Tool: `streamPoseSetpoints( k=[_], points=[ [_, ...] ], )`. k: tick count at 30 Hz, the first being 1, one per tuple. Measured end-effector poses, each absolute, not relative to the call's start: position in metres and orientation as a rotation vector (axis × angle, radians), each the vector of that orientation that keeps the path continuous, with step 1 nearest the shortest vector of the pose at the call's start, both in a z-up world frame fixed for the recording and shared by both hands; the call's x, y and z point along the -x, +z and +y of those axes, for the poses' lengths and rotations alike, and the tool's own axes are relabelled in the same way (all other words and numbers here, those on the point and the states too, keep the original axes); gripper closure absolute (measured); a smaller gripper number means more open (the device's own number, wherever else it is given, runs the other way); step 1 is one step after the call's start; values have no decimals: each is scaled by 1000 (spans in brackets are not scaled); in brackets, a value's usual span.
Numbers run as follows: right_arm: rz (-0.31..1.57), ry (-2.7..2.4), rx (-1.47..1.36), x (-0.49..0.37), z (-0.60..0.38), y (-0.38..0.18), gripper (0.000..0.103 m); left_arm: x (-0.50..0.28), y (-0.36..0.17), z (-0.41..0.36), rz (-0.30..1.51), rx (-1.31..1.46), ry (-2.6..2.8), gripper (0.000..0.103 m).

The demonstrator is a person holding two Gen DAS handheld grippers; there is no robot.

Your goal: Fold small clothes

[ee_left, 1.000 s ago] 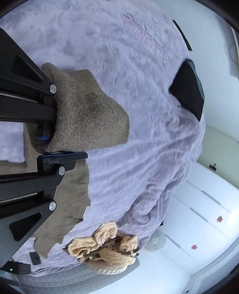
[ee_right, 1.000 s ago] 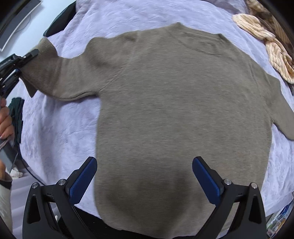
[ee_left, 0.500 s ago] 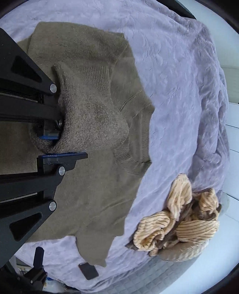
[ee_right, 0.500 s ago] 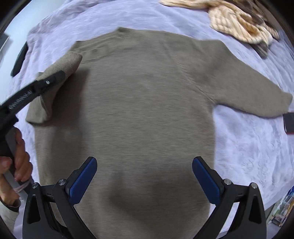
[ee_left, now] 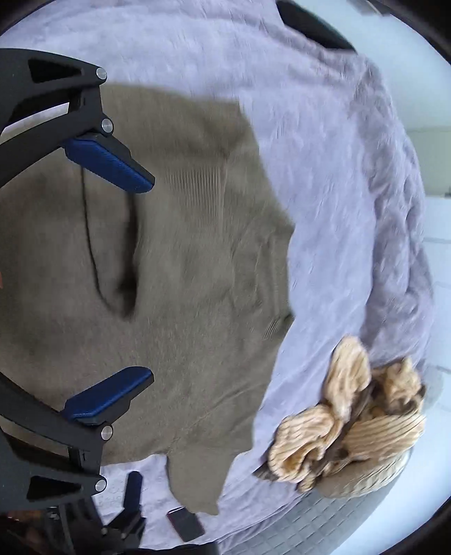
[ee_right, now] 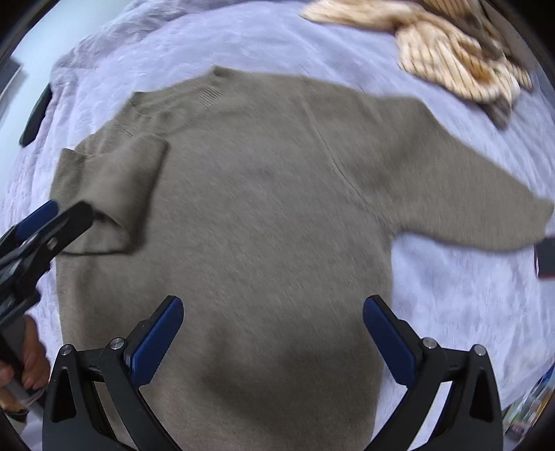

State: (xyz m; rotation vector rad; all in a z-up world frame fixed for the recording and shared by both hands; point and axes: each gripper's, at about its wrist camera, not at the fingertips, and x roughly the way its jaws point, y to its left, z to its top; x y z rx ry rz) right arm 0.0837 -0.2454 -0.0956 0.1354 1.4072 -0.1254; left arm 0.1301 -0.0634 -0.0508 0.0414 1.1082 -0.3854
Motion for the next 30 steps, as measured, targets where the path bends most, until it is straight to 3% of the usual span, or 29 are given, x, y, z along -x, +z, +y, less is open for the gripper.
streamPoseSetpoints(
  k=[8,14,16,18,19,26,30],
  points=[
    [1262,122,235,-148,-119,-90,0,-133,-62,39,1173,-16,-83,2],
    [1197,193,625,-150,-51,-130,10,-120,-91,57,1207,-89,-20,2],
    [1178,173,724,-150,-45,-144,23,-120,-100,54,1218,-102,-11,2],
    [1181,169,759,-157,-44,-154,82,-124,-107,53,1222,-97,-1,2],
    [1188,174,735,-160,-50,-152,89,-127,-108,54,1223,-87,3,2],
    [1103,108,149,-178,-160,-77,92,-133,-116,45,1238,-90,17,2],
    [1129,-2,-61,-163,-239,-88,92,-129,-119,39,1253,-117,14,2]
  ],
)
